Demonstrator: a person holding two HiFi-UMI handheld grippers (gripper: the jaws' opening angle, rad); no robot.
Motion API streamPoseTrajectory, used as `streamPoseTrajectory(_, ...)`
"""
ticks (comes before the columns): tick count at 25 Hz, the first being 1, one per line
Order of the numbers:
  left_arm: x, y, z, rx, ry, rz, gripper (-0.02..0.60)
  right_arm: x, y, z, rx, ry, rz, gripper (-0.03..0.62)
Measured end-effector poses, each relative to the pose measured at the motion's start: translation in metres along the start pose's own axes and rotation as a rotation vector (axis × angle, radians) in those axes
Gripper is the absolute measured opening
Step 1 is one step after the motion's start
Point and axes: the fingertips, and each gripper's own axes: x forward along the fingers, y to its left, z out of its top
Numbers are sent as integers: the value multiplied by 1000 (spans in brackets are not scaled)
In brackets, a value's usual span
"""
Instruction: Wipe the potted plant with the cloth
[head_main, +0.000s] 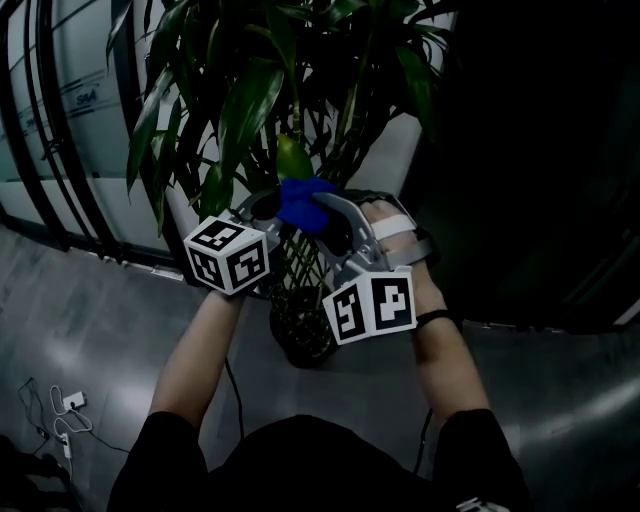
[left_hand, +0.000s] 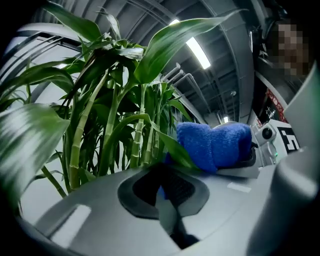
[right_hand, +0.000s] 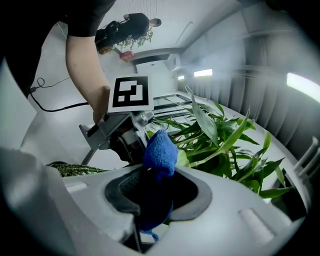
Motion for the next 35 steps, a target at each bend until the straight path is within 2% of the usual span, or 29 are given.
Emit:
streamPoseTrajectory(12, 4, 0, -1, -36, -5, 12, 6, -18, 24, -9, 69, -15, 8, 109)
streamPoseTrajectory(19, 5, -3, -11, -17, 29, 22, 6, -27, 40, -24, 111, 2, 24, 109)
streamPoseTrajectory(26, 0, -4, -16, -45, 10, 53, 6, -30, 60, -28, 106, 7, 57, 109)
streamPoseTrajectory(35, -15, -9, -56, -102, 43, 69, 6, -40, 108, -35, 248, 24, 123, 109)
